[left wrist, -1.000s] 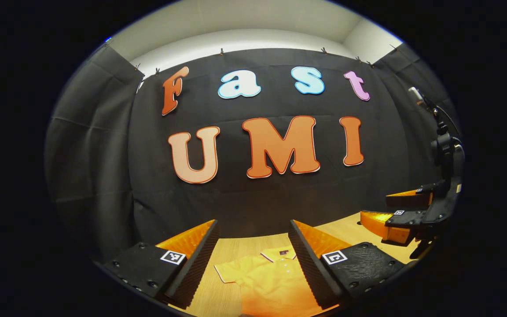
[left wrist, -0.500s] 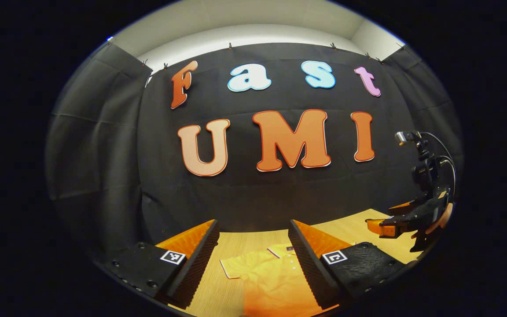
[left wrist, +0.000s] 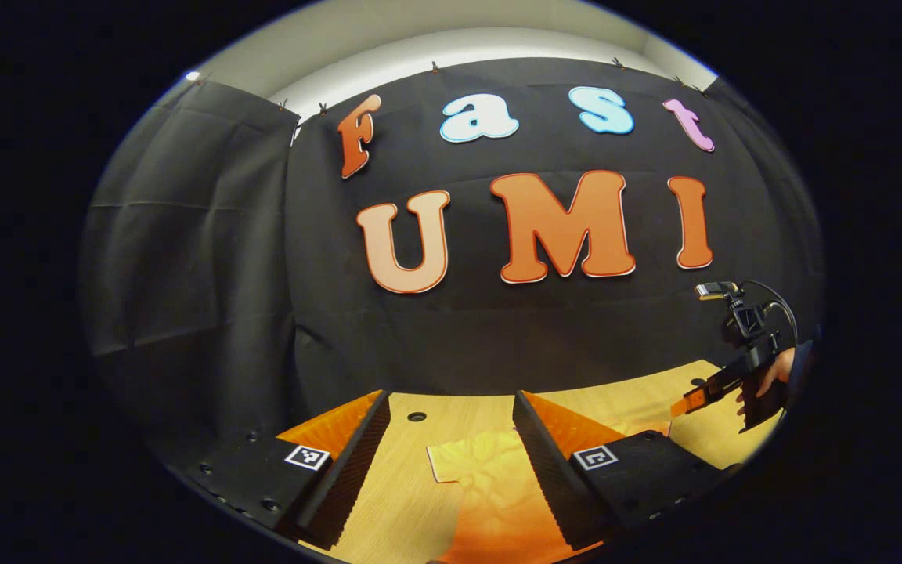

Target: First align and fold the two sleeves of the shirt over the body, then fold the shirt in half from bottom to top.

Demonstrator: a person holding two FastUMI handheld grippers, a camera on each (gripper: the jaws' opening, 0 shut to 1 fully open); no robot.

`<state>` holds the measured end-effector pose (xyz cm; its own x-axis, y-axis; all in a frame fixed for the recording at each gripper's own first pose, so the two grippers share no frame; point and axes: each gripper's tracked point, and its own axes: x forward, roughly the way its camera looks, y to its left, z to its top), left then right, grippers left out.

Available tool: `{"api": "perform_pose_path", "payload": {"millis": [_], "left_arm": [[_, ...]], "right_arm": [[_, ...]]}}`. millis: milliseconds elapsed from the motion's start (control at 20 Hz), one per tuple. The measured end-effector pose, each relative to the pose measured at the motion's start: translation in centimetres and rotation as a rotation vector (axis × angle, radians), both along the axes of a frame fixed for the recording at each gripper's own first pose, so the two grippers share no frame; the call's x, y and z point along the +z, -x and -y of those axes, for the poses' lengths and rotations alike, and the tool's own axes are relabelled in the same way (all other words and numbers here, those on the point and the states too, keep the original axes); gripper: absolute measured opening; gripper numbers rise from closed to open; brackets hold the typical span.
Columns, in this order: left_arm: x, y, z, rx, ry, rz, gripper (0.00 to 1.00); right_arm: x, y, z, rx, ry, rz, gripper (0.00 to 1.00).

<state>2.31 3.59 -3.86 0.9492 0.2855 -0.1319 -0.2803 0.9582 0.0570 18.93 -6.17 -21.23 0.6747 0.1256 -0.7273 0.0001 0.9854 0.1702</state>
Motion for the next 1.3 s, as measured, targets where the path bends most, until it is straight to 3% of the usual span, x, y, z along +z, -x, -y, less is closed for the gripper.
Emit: {"api": "perform_pose_path", "payload": {"millis": [350, 450, 750, 900, 1000, 1050, 1150, 1200, 1250, 1300], "left_arm": [[-2.0, 0.0, -0.3, 0.065, -0.014, -0.098, 0.97], [-3.0, 0.0, 0.4, 0.067, -0.015, -0.126, 0.97], [-3.3, -0.1, 1.7, 0.057, -0.047, -0.17, 0.99], [-3.5, 0.2, 2.0, 0.058, -0.052, -0.185, 0.99], [-3.3, 0.5, 1.9, 0.065, -0.06, -0.187, 0.99], [-3.2, 0.7, 1.7, 0.071, -0.059, -0.186, 0.99], [-3.2, 0.8, 1.6, 0.08, -0.053, -0.185, 0.99], [-3.2, 0.9, 1.6, 0.082, -0.051, -0.184, 0.99], [-3.3, 0.9, 1.6, 0.083, -0.052, -0.182, 0.99], [-3.1, 1.0, 1.6, 0.084, -0.054, -0.18, 0.99]], "right_arm": [[-6.7, -3.7, 0.2, 0.014, -0.041, -0.262, 0.96], [-8.5, -4.2, 0.3, 0.013, -0.054, -0.318, 0.91], [-12.2, -5.6, 0.3, 0.021, -0.027, -0.423, 0.85], [-13.7, -6.1, -0.1, 0.006, -0.017, -0.46, 0.72], [-13.9, -6.0, 0.5, 0.013, 0.033, -0.483, 0.7], [-14.3, -6.0, 0.7, 0.006, 0.065, -0.494, 0.64], [-14.0, -6.5, 0.2, 0.015, 0.047, -0.469, 0.42], [-13.8, -6.6, -0.2, 0.042, 0.028, -0.461, 0.17], [-13.3, -6.6, -0.8, 0.053, -0.023, -0.456, 0.17], [-12.5, -7.1, -1.4, 0.045, -0.058, -0.435, 0.07]]}}
